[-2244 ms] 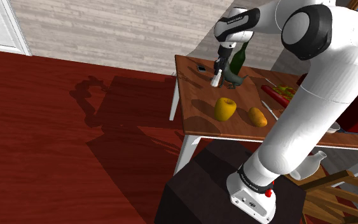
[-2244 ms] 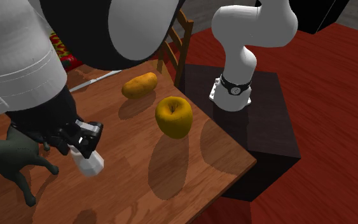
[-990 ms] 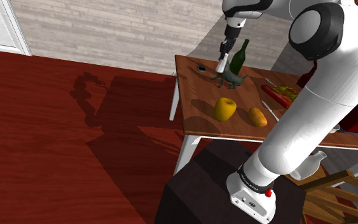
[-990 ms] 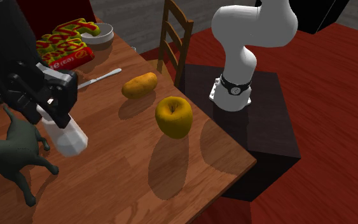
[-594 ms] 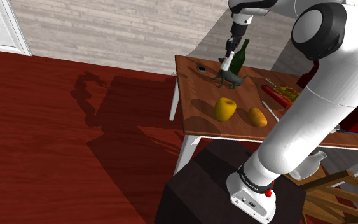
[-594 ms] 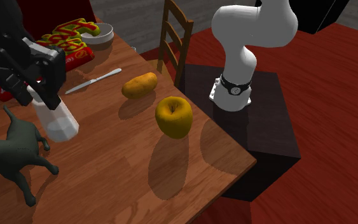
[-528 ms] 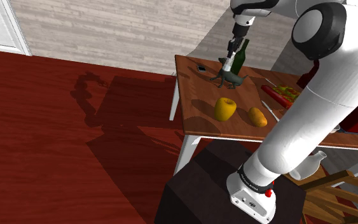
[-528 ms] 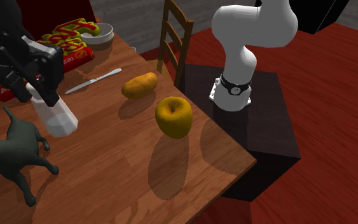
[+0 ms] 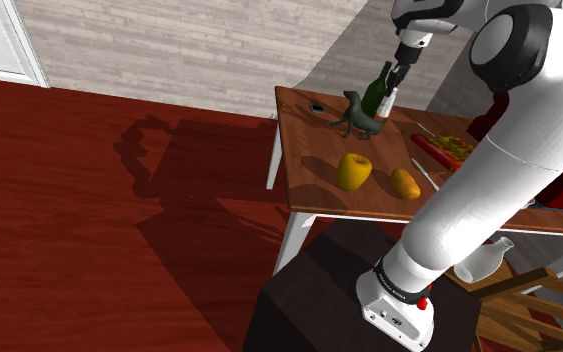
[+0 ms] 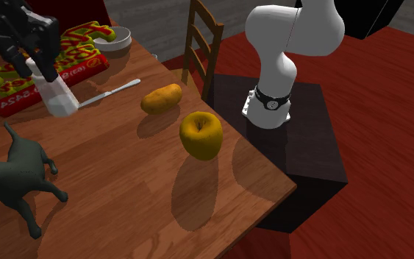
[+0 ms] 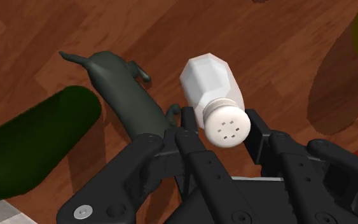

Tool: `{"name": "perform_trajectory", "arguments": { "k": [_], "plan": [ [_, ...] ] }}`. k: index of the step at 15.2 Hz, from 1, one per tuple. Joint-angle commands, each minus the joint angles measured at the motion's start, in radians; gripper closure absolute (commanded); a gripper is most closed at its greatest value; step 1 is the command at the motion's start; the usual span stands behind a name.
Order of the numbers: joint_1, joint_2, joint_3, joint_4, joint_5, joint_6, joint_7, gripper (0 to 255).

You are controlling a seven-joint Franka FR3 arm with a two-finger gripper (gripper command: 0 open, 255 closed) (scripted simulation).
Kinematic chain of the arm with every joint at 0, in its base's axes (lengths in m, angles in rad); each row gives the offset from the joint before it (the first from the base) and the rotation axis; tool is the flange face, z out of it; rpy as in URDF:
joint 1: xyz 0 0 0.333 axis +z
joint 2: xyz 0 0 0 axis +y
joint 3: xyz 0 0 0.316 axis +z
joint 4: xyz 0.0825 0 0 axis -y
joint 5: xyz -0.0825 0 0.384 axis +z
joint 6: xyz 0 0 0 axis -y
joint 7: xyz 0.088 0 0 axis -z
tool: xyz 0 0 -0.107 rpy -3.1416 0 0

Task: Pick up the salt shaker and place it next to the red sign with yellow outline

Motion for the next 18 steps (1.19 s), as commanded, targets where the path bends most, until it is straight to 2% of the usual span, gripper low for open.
{"name": "perform_trajectory", "arguments": {
  "k": [1, 9, 18],
  "plan": [
    [-0.025, 0.003, -0.023, 0.006, 0.006, -0.001, -0.051, 255],
    [-0.152, 0.091, -0.118, 0.082, 0.088, -0.006, -0.285, 255],
    [-0.150, 0.095, -0.114, -0.035, 0.092, 0.114, -0.285, 255]
  ]
}}
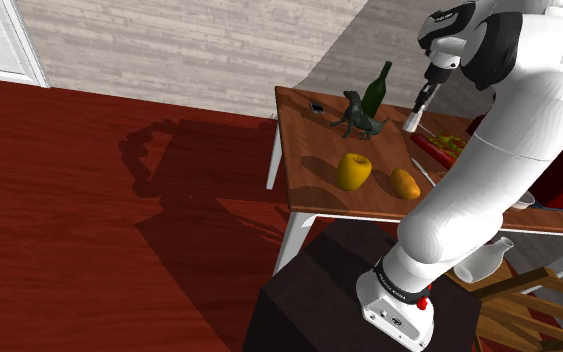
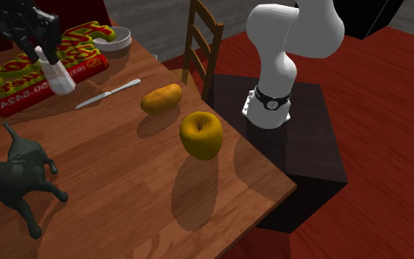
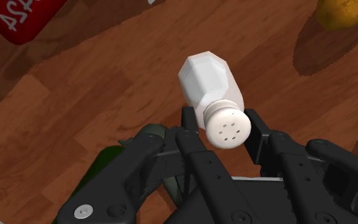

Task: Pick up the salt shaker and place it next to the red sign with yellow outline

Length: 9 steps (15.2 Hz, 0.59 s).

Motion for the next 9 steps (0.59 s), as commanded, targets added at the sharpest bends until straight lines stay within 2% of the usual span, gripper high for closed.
{"name": "perform_trajectory", "arguments": {
  "k": [1, 9],
  "plan": [
    [0.000, 0.002, 0.000, -0.028, 0.002, 0.030, -0.002, 255],
    [-0.005, 0.027, 0.004, -0.112, 0.024, 0.132, -0.014, 255]
  ]
}}
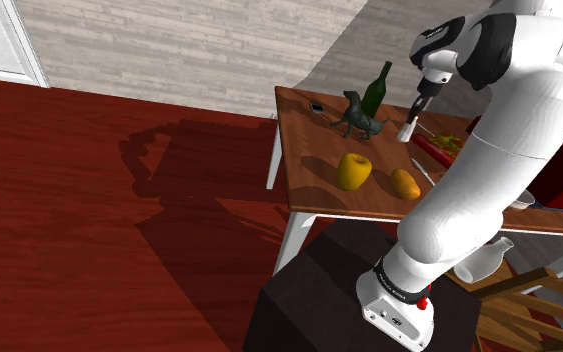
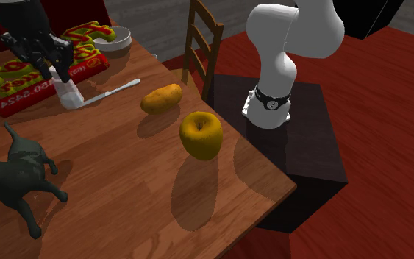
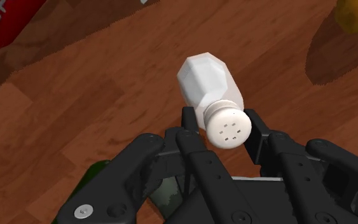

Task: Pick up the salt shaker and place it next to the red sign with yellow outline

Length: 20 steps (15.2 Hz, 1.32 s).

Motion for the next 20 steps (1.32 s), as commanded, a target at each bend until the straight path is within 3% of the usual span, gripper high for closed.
{"name": "perform_trajectory", "arguments": {
  "k": [1, 16, 20],
  "plan": [
    [-0.003, 0.012, 0.001, -0.017, 0.010, 0.026, -0.006, 255],
    [-0.029, 0.105, 0.027, -0.129, 0.096, 0.206, -0.058, 255],
    [-0.030, 0.107, 0.028, -0.131, 0.098, 0.209, -0.060, 255]
  ]
}}
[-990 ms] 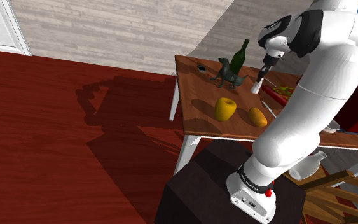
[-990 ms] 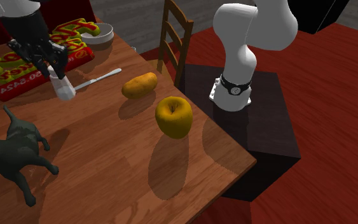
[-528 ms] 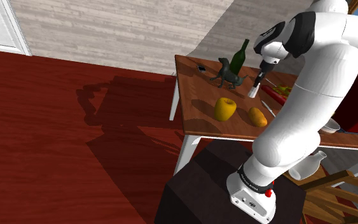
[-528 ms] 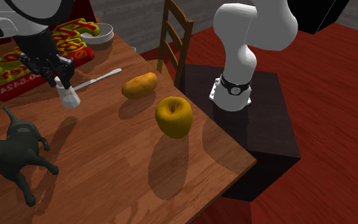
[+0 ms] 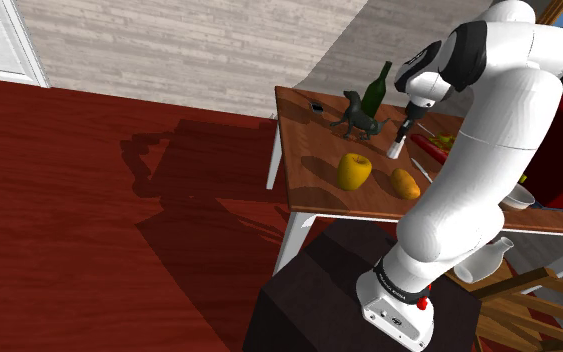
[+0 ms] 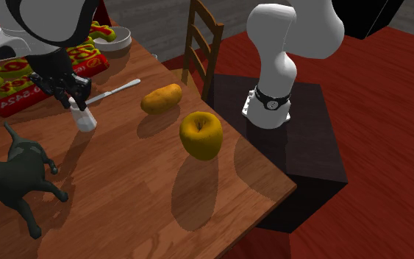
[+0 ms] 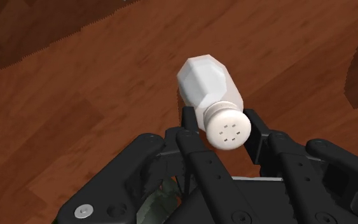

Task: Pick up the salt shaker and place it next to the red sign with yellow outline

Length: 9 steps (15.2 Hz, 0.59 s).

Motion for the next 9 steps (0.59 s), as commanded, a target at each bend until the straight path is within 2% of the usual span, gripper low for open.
{"name": "perform_trajectory", "arguments": {
  "k": [1, 4, 5, 9],
  "plan": [
    [0.000, 0.000, 0.000, -0.001, 0.001, 0.001, -0.001, 255],
    [0.000, 0.000, 0.000, -0.001, 0.001, 0.001, -0.001, 255],
    [0.000, 0.000, 0.000, -0.001, 0.001, 0.001, -0.001, 0],
    [0.000, 0.000, 0.000, -0.001, 0.001, 0.001, -0.001, 0]
  ]
}}
